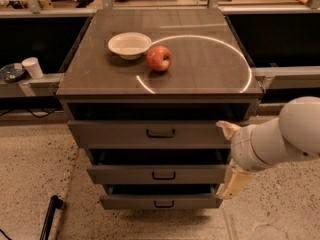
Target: Open top drawer
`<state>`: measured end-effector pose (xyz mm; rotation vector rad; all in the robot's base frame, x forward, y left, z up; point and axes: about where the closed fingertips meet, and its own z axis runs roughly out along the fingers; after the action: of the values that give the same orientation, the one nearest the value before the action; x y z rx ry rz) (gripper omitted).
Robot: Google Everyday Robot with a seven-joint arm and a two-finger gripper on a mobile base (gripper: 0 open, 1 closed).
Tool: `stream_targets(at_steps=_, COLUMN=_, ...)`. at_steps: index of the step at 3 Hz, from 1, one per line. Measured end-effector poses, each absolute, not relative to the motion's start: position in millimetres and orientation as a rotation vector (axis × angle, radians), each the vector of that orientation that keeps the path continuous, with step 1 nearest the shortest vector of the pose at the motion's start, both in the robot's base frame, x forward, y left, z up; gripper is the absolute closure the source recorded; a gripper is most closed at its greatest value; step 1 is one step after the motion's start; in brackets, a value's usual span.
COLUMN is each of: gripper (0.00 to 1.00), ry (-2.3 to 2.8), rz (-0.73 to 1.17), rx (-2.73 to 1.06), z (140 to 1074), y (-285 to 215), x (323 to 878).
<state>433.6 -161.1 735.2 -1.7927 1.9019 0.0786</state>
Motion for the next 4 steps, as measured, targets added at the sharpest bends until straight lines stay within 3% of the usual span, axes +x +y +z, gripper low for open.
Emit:
stream_targets(at_steps=2, gripper=0.0, ry=1.862, rz=0.172, rx=-1.916, z=697, y=-161, x=451)
stream_targets(at_steps=4, gripper=0.0, ry=1.845, rz=0.131, rx=-1.902, z=670, y=-162, x=510)
